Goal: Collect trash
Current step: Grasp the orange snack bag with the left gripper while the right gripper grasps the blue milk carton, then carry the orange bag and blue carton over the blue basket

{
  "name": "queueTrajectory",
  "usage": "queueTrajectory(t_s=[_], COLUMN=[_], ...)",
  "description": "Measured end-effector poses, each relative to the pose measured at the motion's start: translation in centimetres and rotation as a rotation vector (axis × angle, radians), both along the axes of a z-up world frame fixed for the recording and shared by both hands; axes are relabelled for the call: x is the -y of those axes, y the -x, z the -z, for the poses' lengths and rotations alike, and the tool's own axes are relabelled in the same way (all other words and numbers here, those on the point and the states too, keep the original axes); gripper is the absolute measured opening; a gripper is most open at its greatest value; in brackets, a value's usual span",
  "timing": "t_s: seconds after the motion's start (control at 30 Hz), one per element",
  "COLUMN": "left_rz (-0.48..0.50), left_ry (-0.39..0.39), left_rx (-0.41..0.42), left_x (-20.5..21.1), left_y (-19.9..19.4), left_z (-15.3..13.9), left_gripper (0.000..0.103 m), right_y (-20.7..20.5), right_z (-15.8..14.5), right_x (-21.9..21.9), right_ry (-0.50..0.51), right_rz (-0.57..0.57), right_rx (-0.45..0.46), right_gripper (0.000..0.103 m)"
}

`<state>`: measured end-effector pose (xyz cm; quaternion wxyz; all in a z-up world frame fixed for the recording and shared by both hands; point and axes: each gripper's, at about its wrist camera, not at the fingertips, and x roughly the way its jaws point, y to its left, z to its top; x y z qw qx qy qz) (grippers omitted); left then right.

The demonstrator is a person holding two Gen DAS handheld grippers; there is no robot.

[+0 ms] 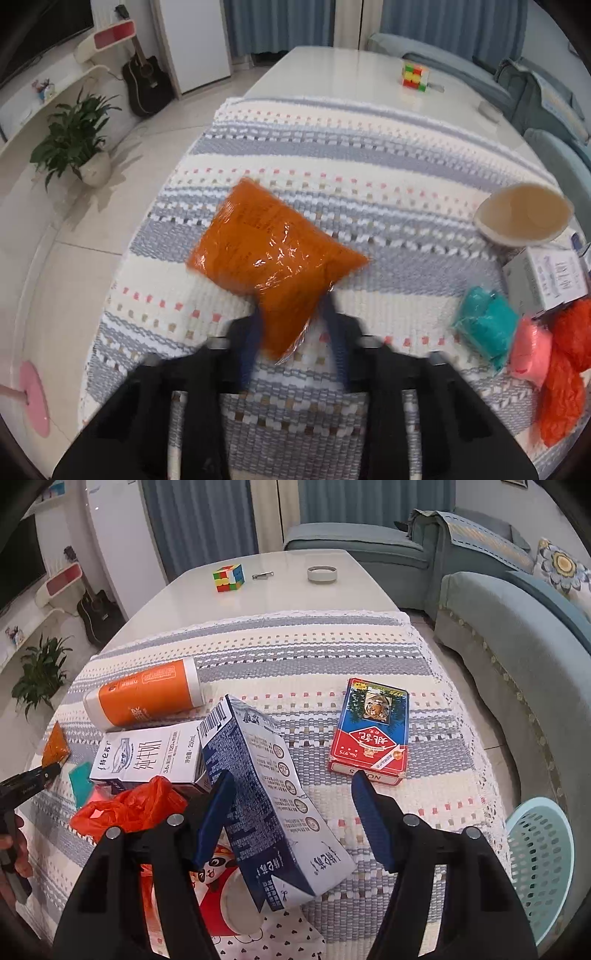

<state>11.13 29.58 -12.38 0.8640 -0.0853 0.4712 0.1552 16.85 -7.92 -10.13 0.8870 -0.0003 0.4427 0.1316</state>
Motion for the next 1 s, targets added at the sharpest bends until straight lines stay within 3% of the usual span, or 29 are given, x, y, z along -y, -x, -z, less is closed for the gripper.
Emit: queueTrajectory(t_s=[0.07, 0.37, 0.4, 0.47, 0.57, 0.8, 1.0], left_rz=[-0.004, 0.062, 0.084, 0.117, 0.158, 0.266, 0.443], left_ry=[0.036, 0.109, 0.131, 0.162, 0.158, 0.18, 0.237], left_rx=[0.025, 0.193, 0.218, 0.251, 0.279, 0.338, 0.37], left_x=[-0.2, 1.6, 2.1, 2.8, 4.3, 8.5, 15.3], left_y=[0.2, 1.2, 1.4, 1.5, 1.8, 3.1, 3.9], left_z=[-0.6, -4.1, -4.4, -4.9, -5.5, -7.1, -9.3], left_gripper=[0.007, 0.006, 0.006, 0.006, 0.006, 0.006, 0.006], right_y=[0.4, 0.3, 0.1, -0.2, -0.2, 1.4, 4.3], right_z=[-0.4, 1.3, 1.6, 2.1, 1.8, -2.1, -6.4], right_x=[-0.2, -1.9, -1.9, -1.8, -1.0, 3.7, 9.3], right_ry=[-0.009, 0.095, 0.111, 0.11, 0.094, -0.018, -0.048], right_rz=[-0.023, -0.041, -0.03, -0.021, 0.014, 0.111, 0.205], right_rx=[0.009, -0.044, -0.051, -0.069, -0.048, 0.037, 0.126], right_gripper=[0.061, 0.061, 0.058, 0.037, 0.032, 0.032, 0.032])
